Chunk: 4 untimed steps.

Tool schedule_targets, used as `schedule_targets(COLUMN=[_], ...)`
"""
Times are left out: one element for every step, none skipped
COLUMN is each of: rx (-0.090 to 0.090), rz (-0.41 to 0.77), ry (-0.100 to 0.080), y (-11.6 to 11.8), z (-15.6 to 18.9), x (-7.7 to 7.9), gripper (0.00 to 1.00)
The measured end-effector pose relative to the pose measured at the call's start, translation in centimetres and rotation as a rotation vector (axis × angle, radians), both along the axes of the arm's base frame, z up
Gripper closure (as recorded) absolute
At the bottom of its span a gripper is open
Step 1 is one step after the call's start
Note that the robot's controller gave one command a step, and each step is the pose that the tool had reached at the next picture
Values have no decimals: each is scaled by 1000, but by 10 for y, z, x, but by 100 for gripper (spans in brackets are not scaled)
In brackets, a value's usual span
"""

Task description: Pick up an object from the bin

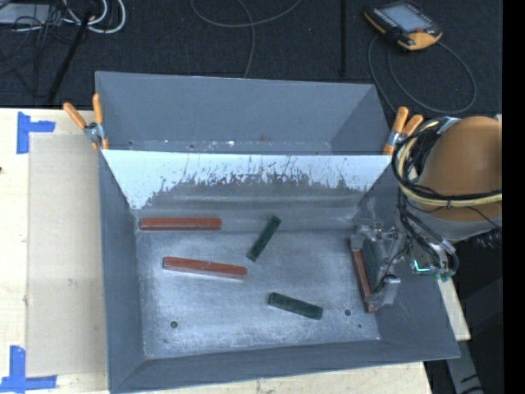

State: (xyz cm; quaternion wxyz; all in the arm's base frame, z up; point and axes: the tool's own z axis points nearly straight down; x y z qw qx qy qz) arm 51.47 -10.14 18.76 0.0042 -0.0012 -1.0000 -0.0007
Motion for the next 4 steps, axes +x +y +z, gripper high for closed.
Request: schedule_targets(rx=[-1, -3, 1, -2], rz=[3, -6, 26, -20], ry=[-7, -15, -12, -6], y=[0, 17, -18, 11], z=[4, -43, -94, -92], x=[2, -3, 31, 7], gripper=[0, 0, 0, 0])
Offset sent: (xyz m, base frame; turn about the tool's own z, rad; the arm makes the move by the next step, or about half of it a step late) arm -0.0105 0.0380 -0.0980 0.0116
